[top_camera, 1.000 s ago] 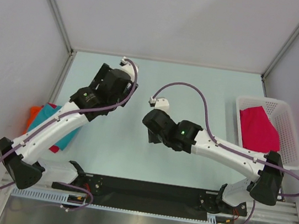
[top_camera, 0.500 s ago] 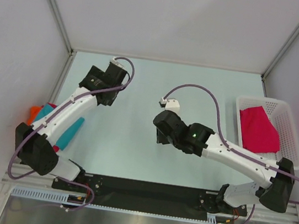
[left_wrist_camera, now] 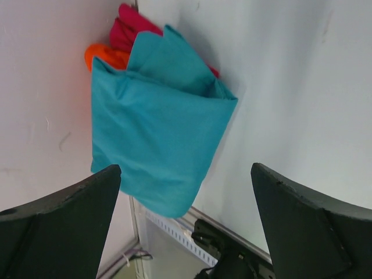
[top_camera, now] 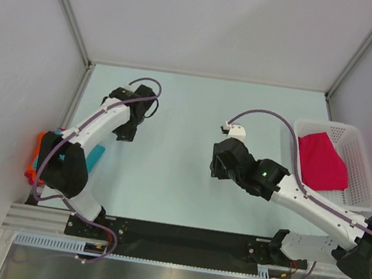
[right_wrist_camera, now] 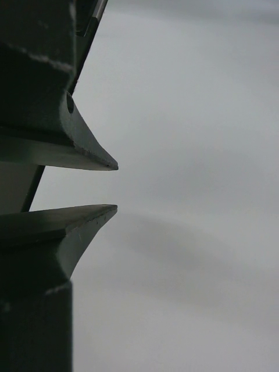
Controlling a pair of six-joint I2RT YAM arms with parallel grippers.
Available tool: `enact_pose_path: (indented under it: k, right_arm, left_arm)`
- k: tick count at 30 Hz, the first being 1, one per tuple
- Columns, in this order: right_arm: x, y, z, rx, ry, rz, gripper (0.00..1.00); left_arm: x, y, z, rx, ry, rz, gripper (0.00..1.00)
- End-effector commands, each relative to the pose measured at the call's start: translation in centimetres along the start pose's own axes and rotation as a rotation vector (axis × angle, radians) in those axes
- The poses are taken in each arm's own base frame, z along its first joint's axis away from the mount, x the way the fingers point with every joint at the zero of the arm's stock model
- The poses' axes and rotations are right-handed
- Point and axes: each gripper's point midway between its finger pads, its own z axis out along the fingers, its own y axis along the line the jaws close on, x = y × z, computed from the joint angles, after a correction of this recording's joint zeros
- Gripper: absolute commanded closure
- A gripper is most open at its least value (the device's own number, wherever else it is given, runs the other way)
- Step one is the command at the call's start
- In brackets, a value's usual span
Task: Fold and stack the t-shirts
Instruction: Smooth out wrinkles on the folded tshirt
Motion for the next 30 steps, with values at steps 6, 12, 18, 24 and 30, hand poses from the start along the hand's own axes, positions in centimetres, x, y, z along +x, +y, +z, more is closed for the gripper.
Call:
enact_pose_path:
  k: [6, 12, 18, 24, 30]
  right_arm:
    - [-1.2, -1.5, -1.8, -0.053, -0.064, 0.037, 0.64]
    - [-1.5, -3.9, -2.4, -0.047, -0.095, 0.093, 0.64]
    - [-1.5, -5.2, -2.1, -0.055, -0.097, 0.123, 0.64]
    - [-2.0, -6.1, -1.4, -0.057, -0.095, 0.124, 0.64]
    - [-1.4, -6.3, -0.3, -0.082, -0.062, 0.131, 0.64]
  left_arm:
    - [4.1, 0.2, 1.2, -0.033, 0.202, -0.083, 0.01]
    - [3.0, -2.1, 1.9, -0.016, 0.239, 0.068, 0.00]
    - [0.9, -3.4, 2.1, -0.017, 0.250, 0.162, 0.00]
    - [1.7, -8.2, 2.3, 0.047, 0.295, 0.307, 0.00]
    - [2.2, -8.9, 1.3, 0.160, 0.319, 0.231, 0.00]
